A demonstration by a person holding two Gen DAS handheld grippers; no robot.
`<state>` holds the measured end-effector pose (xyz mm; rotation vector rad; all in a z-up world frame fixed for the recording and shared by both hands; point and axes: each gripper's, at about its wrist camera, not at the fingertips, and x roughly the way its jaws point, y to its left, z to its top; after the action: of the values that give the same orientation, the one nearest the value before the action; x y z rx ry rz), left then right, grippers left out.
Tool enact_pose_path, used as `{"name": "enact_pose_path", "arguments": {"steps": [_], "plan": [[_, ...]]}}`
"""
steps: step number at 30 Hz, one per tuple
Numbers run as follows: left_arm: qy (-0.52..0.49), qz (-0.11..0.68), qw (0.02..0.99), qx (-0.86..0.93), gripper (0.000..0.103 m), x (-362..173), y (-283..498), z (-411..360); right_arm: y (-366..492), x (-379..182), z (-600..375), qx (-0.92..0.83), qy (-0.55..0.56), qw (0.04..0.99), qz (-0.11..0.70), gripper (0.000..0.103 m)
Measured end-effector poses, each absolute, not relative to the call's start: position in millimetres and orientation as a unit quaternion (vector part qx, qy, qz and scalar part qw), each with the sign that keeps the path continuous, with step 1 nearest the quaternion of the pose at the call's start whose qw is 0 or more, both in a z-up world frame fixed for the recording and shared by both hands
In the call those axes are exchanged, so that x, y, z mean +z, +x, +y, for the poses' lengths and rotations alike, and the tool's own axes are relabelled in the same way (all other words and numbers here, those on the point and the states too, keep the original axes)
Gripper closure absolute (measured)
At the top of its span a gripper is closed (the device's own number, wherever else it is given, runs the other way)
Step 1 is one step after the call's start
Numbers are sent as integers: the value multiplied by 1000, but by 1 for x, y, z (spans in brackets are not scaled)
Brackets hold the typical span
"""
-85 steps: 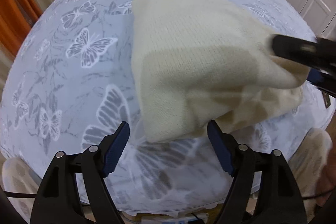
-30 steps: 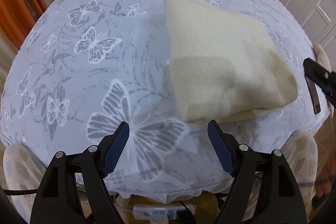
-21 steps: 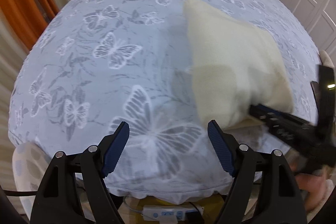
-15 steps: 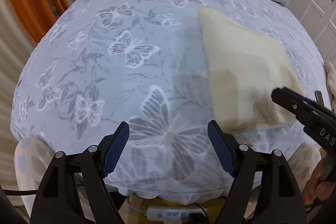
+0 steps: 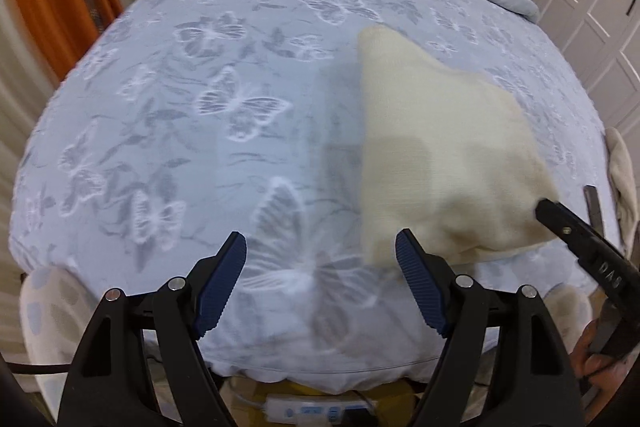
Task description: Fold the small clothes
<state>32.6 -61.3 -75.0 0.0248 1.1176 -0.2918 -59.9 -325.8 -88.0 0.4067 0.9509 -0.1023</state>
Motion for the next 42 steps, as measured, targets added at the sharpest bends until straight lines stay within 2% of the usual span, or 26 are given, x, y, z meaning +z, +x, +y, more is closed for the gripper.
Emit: {"name": "enact_pose_path", "arguments": {"steps": [2,4,5,8,10,11,14,17,20,22,26,29,32,34,37,38,39,40,41,42], "plan": [[19,530,835,-144,28,-79,32,-78,-56,-98,-340,-78,190,854,478,42],[30,530,834,-151,28,-80,30,-95,-50,-115,-351,-75,202,845,489,42],[39,527,835,-154,28,-79,28,-104,-46,-124,-353,-73,211,841,493,44],[78,526,833,-154,28,-83,26,-124,-33,-149,-359,-70,240,818,517,59],[86,530,830,-152,28,-84,26,-129,-41,-137,-363,-84,257,825,496,70],[83,531,830,-152,28,-83,26,-130,-49,-125,-365,-91,264,833,477,72],[91,532,828,-153,28,-83,26,-131,-58,-107,-363,-91,251,846,461,72],[100,537,824,-147,28,-88,27,-136,-49,-125,-366,-91,230,838,487,64],[104,544,821,-143,28,-92,27,-138,-43,-146,-362,-79,228,826,510,63],[113,540,822,-143,28,-92,26,-139,-47,-133,-360,-81,224,835,496,63],[113,542,821,-140,28,-95,27,-139,-70,-79,-347,-85,198,882,419,63],[112,545,820,-136,28,-98,29,-139,-62,-70,-336,-70,172,892,412,63],[111,544,822,-130,28,-97,30,-137,-29,-119,-330,-79,111,861,490,63],[110,543,823,-125,28,-95,31,-134,-16,-160,-337,-71,110,840,526,62],[91,541,826,-127,28,-89,36,-125,-26,-140,-340,-67,121,846,515,62],[77,539,828,-132,28,-86,39,-121,-33,-127,-344,-65,136,851,503,61],[58,539,829,-137,26,-84,42,-117,-44,-113,-350,-66,158,857,486,53],[27,541,828,-143,19,-83,48,-112,-53,-103,-356,-72,173,861,472,47],[0,544,826,-146,18,-83,53,-108,-64,-93,-366,-87,188,865,458,37],[-17,547,824,-147,18,-84,56,-107,-68,-92,-373,-95,196,865,452,30]]}}
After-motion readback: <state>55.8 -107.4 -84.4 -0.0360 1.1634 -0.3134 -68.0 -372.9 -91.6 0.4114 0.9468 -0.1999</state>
